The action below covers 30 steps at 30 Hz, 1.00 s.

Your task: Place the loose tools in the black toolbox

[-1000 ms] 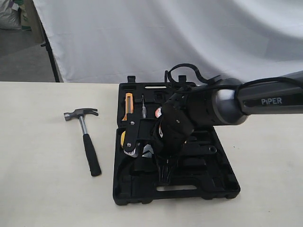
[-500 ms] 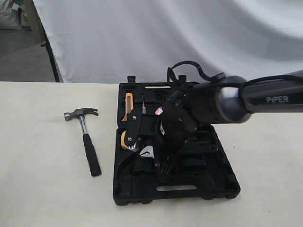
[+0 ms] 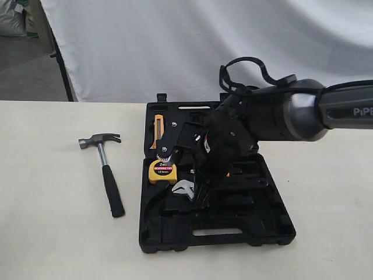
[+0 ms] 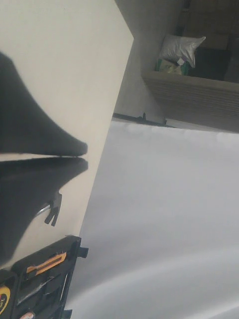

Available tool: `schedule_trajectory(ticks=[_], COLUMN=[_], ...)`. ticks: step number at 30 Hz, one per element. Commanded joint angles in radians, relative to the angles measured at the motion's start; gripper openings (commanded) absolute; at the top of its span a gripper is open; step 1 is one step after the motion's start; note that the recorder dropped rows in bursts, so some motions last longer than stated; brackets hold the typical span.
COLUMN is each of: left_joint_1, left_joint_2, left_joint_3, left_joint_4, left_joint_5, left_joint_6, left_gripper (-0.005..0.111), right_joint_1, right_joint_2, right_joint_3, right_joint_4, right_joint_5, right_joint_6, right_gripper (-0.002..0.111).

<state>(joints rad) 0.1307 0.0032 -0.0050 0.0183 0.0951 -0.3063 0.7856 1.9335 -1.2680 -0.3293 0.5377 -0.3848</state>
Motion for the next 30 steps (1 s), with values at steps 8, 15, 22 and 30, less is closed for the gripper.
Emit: schedule_trajectory(ticks=[8, 15, 22, 30], left_joint_1=[0.025, 0.025, 0.025, 0.025], left_joint_2=[-0.003, -0.003, -0.003, -0.003], left_joint_3=[-0.003, -0.003, -0.003, -0.003], left_joint_4=[0.004, 0.004, 0.004, 0.004], left_joint_5=[-0.007, -0.007, -0.007, -0.007], left_joint_6=[-0.005, -0.005, -0.005, -0.005], left_gripper=[0.001, 0.001, 0.001, 0.001], right_joint_1=[-0.082, -0.032, -0.004, -0.002], right_joint_2=[0.062, 0.123, 0.109, 0.063], right_joint_3=[0.001, 0.001, 0.001, 0.001], right_joint_4=[-0.009, -0.013, -0.013, -0.01], right_joint_5=[-0.016, -0.095, -0.104, -0.084], right_joint_6=[0.058, 0.03, 0.02, 0.039], right_gripper=[0.0, 0.0, 0.0, 0.0])
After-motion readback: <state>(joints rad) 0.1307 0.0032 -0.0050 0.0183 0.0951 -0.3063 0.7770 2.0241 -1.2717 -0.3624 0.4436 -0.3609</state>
